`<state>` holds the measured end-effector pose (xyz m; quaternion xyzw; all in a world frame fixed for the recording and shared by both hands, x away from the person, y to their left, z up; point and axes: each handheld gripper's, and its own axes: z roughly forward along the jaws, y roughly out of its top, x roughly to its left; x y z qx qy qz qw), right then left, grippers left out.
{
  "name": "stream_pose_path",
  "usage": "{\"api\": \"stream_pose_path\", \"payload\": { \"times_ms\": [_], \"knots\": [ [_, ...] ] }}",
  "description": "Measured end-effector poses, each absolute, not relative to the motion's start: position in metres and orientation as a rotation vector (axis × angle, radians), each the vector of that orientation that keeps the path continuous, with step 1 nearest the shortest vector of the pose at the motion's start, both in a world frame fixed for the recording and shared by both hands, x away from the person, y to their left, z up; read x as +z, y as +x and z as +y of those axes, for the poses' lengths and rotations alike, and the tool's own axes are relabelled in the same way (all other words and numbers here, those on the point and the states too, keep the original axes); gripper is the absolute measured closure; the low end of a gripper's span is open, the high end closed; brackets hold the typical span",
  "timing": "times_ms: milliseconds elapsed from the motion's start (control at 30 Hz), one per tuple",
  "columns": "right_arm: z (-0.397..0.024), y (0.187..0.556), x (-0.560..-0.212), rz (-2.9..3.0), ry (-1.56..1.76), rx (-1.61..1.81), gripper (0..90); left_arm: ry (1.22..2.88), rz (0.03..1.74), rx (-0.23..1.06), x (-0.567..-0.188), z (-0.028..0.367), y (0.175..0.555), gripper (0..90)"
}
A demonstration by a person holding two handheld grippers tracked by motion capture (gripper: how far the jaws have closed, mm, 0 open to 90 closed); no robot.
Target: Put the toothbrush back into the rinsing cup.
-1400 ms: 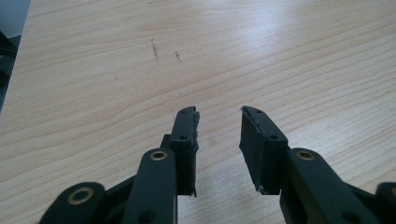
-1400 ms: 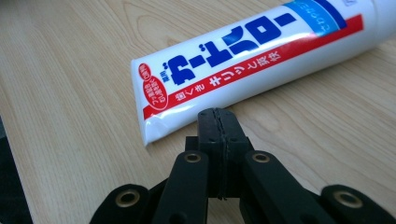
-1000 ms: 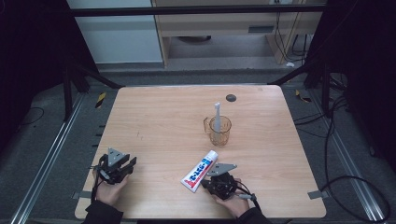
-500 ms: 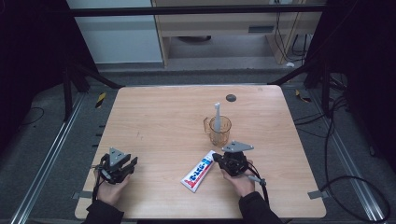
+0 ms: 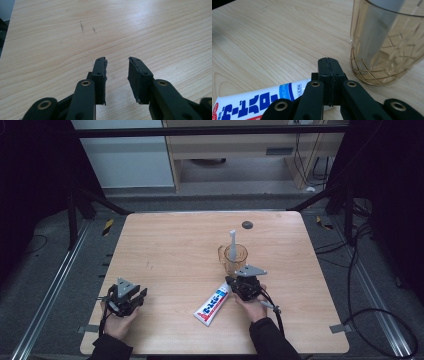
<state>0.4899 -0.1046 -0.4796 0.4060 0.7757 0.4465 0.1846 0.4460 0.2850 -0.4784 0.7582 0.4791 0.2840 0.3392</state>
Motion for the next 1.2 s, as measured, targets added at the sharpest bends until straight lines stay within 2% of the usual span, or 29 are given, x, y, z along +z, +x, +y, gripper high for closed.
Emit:
{"api": "stream_pose_path", "payload": {
  "times_ms": [400, 1200],
  "knots": [
    [-0.095, 0.501, -0.483, 2.236, 1.143, 1.212, 90.0, 1.976, 1.25, 0.741, -0.479, 0.285, 0.446, 67.1],
    [-0.124, 0.473, -0.475, 2.322, 1.126, 1.127, 90.0, 1.977, 1.25, 0.745, -0.478, 0.285, 0.446, 67.2]
  ]
}}
